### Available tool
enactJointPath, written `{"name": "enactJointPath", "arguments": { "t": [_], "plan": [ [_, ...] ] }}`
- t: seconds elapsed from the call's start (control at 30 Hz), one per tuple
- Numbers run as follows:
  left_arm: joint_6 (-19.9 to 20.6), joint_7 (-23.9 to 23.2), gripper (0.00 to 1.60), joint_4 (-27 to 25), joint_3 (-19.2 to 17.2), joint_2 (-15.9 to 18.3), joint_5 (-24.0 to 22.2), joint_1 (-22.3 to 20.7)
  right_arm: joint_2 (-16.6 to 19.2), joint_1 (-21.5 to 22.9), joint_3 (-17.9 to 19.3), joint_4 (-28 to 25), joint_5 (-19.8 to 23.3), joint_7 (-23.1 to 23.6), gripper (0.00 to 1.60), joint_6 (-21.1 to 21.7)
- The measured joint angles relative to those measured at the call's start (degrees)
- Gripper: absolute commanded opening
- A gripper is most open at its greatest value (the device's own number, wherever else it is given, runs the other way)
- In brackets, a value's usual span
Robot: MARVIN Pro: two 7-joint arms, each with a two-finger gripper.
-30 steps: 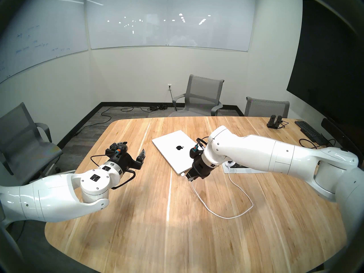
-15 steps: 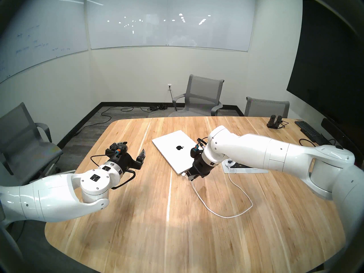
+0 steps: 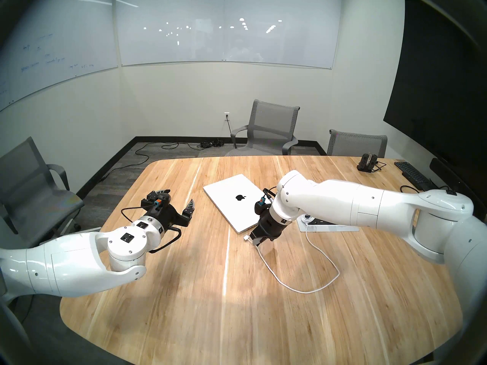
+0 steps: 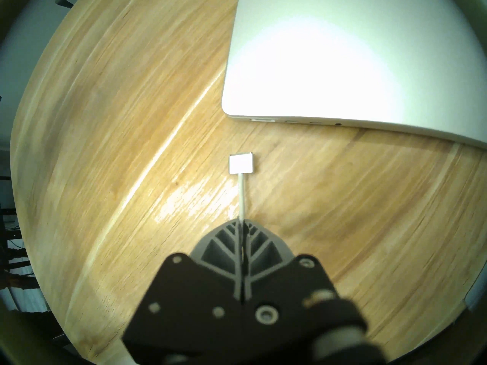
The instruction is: Plug the charging cable into the port of a MacBook
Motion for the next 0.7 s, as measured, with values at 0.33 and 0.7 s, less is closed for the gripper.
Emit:
{"name": "enactJointPath", "arguments": {
  "t": [0.33, 0.7],
  "plan": [
    [0.00, 0.00, 1.60, 0.00, 0.00, 0.00, 0.00, 0.00, -0.01, 0.40, 0.03, -0.58, 0.73, 0.21, 0.00, -0.01],
    [0.00, 0.00, 1.60, 0.00, 0.00, 0.00, 0.00, 0.00, 0.03, 0.63, 0.11, 1.43, 1.25, 1.71, 0.00, -0.01]
  ]
}}
